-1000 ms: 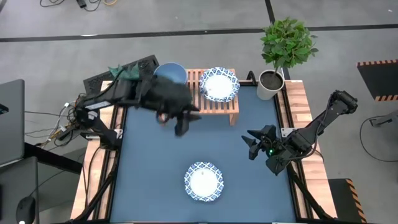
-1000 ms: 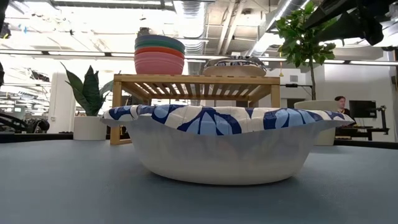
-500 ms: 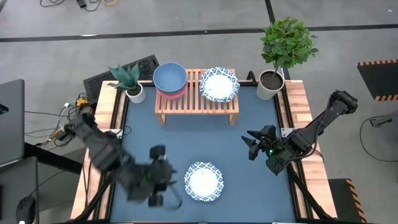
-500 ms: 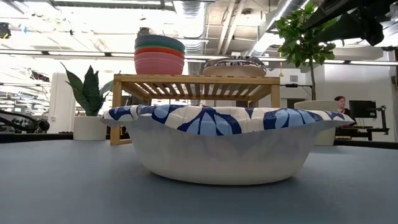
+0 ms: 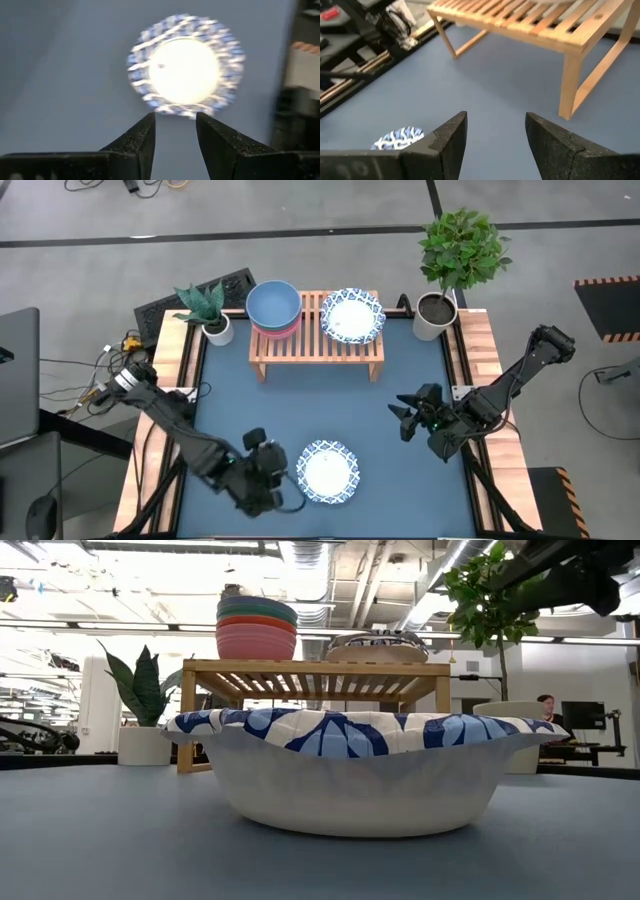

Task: Place and stack bowls onto a shelf
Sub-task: Stack the white patterned bowl on top of the other white patterned bowls on the shelf, then return to Home Position

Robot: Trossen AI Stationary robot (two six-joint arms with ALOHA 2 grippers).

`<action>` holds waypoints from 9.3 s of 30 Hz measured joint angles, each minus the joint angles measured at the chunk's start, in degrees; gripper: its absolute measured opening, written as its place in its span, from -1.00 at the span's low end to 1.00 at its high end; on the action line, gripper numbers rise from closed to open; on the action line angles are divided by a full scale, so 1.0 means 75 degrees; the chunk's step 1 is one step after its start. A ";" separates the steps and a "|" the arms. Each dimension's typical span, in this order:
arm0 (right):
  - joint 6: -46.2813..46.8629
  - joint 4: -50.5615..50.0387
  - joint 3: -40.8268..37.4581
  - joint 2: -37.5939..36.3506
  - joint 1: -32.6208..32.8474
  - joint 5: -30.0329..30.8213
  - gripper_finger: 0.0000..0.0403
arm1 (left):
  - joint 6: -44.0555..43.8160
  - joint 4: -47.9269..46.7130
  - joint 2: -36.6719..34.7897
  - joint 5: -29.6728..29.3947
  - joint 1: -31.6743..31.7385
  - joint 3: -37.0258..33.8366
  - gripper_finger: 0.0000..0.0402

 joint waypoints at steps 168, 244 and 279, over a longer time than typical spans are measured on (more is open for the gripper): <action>0.0003 -0.0166 0.0000 0.0000 -0.0959 -0.0237 0.12 | 0.4077 0.3628 0.0521 0.7184 0.9901 0.1885 -0.99; -0.0055 -0.0393 -0.0001 0.0000 -0.0959 -0.0242 0.12 | 0.5776 0.2600 0.1638 0.6612 1.0125 0.3176 -0.40; -0.0052 -0.0390 -0.0003 0.0000 -0.0959 -0.0253 0.12 | 0.7681 0.2485 0.1594 0.5664 0.9800 0.3175 -0.04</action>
